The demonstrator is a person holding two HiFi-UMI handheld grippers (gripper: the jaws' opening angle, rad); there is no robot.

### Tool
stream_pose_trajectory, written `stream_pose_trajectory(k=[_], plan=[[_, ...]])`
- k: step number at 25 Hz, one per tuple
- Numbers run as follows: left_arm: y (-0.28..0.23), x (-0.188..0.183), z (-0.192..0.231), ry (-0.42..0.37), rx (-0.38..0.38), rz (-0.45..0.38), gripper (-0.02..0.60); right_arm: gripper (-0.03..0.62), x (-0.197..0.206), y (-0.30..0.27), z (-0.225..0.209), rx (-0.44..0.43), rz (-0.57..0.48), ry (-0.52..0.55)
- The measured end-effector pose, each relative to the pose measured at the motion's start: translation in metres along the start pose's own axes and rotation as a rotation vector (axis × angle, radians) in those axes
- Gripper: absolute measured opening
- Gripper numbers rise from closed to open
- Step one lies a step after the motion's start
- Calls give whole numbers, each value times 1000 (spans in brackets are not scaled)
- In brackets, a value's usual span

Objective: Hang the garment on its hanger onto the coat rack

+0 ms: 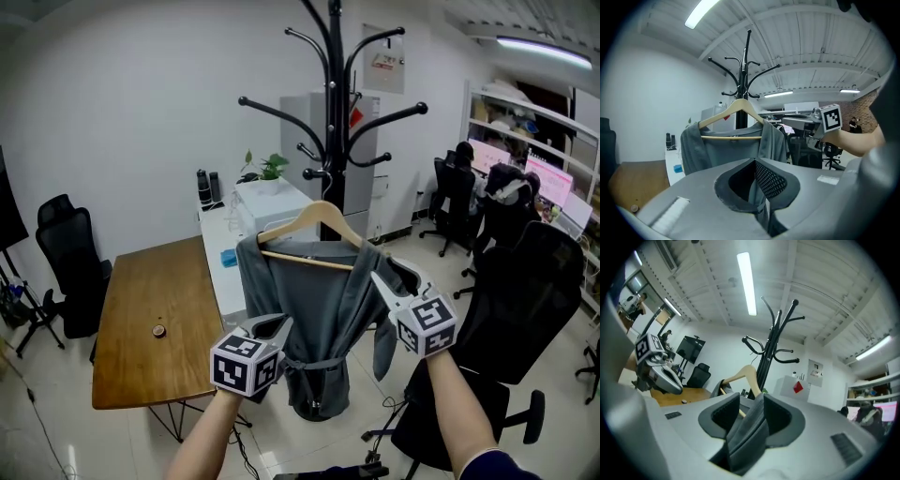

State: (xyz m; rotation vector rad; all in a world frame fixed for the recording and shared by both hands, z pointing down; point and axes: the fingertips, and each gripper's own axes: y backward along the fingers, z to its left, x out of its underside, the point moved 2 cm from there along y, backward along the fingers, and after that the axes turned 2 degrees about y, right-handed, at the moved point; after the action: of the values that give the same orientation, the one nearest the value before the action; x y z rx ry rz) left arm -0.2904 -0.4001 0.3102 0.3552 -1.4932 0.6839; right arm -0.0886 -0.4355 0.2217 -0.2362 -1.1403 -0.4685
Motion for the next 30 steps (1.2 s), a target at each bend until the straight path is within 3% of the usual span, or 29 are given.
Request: stream_pose_trajectory(k=[8, 12, 14, 21, 30], plan=[[-13, 35, -18, 61, 55, 40, 6, 131, 71, 37, 67, -100, 89, -300], [-14, 53, -26, 102, 67, 50, 6, 3, 91, 44, 98, -130, 133, -407], [-11, 59, -29, 120, 66, 49, 6, 2, 94, 46, 114, -159, 138, -452], [-11, 70, -36, 148, 77, 48, 6, 0, 94, 42, 144, -222, 140, -487], [-11, 71, -40, 178, 76, 36, 6, 0, 86, 40, 148, -267, 128, -521]])
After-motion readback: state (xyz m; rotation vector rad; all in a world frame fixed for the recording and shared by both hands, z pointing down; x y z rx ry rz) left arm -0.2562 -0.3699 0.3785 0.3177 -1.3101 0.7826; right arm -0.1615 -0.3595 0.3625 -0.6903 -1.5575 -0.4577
